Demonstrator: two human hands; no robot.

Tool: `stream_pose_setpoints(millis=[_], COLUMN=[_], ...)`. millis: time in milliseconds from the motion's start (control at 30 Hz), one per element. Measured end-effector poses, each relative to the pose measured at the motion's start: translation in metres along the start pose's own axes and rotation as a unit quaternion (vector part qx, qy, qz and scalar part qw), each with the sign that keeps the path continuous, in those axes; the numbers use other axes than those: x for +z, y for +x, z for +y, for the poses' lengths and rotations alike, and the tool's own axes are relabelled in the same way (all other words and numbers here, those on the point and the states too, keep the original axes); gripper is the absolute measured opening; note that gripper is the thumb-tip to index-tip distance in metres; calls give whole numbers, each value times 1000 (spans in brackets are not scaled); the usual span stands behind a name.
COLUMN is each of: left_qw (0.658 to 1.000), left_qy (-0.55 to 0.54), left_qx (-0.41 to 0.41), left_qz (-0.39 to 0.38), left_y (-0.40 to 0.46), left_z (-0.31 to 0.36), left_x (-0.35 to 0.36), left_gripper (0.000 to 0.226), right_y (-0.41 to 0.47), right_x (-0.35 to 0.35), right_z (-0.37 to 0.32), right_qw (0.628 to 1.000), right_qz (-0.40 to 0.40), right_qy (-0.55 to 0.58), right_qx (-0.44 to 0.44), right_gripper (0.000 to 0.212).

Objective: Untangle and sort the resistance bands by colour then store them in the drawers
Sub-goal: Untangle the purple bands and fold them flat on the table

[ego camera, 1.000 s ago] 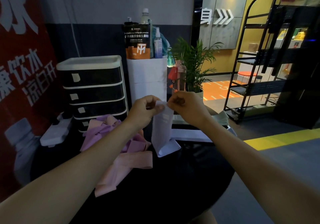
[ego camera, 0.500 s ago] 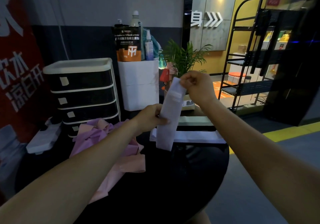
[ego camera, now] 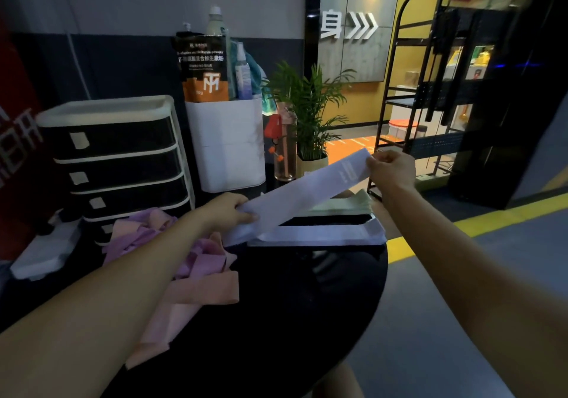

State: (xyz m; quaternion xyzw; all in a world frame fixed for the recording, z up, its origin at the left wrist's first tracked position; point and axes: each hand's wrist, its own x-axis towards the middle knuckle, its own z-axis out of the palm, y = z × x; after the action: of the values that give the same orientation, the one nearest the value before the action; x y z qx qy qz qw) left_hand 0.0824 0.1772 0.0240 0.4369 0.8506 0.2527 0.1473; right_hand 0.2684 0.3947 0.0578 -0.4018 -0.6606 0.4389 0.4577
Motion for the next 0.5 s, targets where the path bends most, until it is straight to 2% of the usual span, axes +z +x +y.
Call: stream_pose_setpoints(millis=[67, 133, 233, 300, 367, 500], left_qw=[999, 986, 940, 912, 905, 930], left_qy=[-36, -147, -312, -376, -383, -305], left_qx=[-12, -51, -106, -112, -117, -112], left_qz=[26, 57, 92, 119, 144, 174], left_y=[4, 9, 19, 29, 40, 60], left_z=[-6, -13, -20, -21, -22, -22], left_x=[-2, 0, 12, 21, 30, 45], left_gripper=[27, 14, 15, 23, 28, 24], right_y=[1, 2, 4, 7, 9, 12], right_x=[-2, -4, -7, -8, -9, -9], right_z=[11, 21, 43, 60, 74, 95], right_qw=[1000, 999, 998, 996, 993, 989], right_qz=[0, 5, 1, 2, 4, 6], right_qy=[4, -2, -33, -57, -88, -133], right_qx=[19, 32, 50, 68, 78, 64], right_gripper=[8, 8, 13, 15, 13, 20])
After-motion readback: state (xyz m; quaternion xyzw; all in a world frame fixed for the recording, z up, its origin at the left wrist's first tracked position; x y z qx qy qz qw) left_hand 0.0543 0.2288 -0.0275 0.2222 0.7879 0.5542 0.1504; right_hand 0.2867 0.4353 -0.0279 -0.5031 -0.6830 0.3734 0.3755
